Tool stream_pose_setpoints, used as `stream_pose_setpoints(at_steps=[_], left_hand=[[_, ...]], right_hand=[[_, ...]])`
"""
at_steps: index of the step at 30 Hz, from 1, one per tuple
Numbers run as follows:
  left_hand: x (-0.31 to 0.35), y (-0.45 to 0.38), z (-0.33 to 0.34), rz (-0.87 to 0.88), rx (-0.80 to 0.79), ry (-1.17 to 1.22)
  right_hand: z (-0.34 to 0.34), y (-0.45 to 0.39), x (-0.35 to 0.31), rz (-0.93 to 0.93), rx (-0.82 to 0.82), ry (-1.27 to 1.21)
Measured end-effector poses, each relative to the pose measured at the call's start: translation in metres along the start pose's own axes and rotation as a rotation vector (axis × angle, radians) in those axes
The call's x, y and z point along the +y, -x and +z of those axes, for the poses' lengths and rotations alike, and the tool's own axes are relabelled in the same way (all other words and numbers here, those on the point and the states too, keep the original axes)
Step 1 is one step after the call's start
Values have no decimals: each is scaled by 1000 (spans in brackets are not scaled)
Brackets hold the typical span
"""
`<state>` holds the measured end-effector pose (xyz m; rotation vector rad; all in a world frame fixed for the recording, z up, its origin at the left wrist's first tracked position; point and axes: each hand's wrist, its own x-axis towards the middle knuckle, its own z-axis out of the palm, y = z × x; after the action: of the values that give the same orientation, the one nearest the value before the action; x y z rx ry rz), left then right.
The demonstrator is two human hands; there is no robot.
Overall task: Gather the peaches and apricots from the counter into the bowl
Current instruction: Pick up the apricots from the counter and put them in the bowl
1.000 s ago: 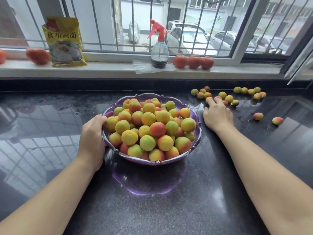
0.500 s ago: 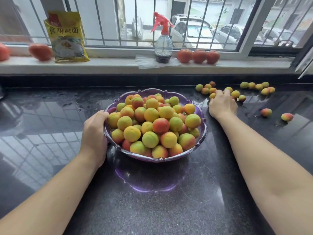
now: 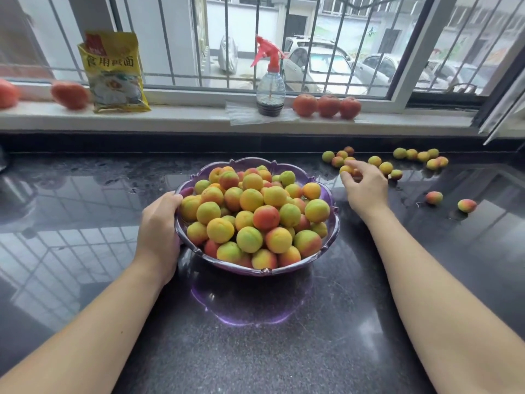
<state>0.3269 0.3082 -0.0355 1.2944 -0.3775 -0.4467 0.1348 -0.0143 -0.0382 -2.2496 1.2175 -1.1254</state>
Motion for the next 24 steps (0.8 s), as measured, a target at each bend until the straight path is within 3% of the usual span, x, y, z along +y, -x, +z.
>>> stream_pose_setpoints(at_steps=[3, 7, 15, 24], left_hand=[[0, 1, -1, -6, -11, 16], [0, -1, -4, 3, -9, 12], [-1, -2, -3, 10, -16, -20], [-1, 0, -2, 22, -16, -5]], right_hand=[[-21, 16, -30, 113, -103, -378], [-47, 42, -70, 13, -274, -572], [-58, 57, -88, -108, -408, -477], [-49, 58, -80, -118, -501, -399]])
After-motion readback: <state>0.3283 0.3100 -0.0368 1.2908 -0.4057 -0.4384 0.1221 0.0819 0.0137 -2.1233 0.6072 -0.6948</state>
